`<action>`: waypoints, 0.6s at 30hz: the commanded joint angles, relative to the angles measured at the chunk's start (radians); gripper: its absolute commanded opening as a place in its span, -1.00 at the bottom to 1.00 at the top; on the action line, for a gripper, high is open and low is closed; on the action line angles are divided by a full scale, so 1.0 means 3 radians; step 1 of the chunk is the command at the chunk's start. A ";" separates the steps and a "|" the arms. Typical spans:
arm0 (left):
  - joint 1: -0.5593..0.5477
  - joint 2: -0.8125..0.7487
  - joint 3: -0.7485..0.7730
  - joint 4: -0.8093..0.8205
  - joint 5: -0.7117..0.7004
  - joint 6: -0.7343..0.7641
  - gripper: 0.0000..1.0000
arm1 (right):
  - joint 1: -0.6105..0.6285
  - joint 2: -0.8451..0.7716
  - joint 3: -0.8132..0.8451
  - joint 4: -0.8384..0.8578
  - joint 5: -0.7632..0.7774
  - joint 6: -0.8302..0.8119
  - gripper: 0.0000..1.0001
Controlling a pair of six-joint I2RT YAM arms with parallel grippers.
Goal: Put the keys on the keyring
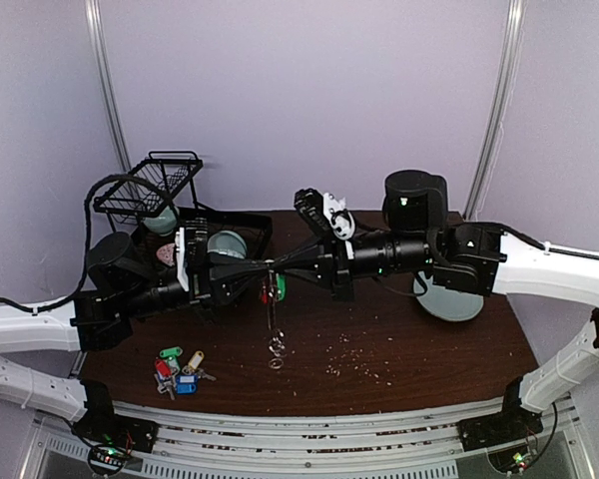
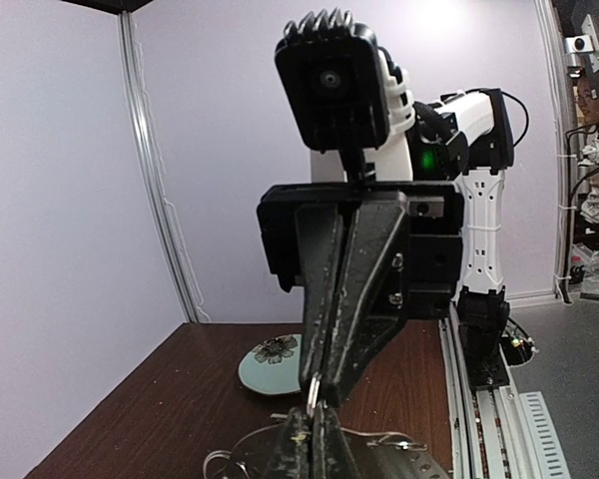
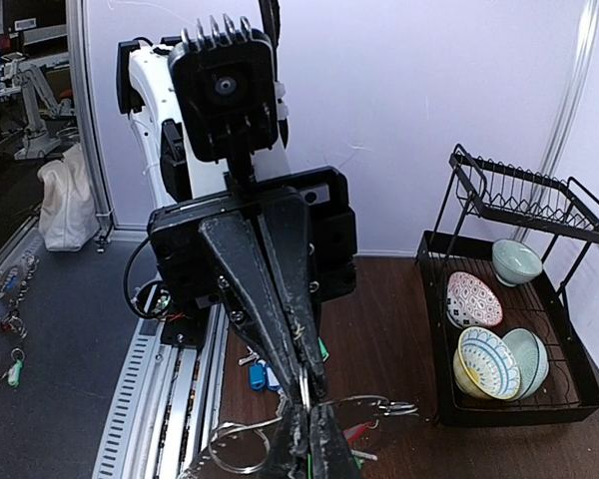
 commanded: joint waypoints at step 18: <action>-0.0016 0.0059 0.0920 -0.1997 -0.0209 0.0670 -0.29 | 0.0244 0.0266 0.1268 -0.2322 0.1334 -0.1124 -1.00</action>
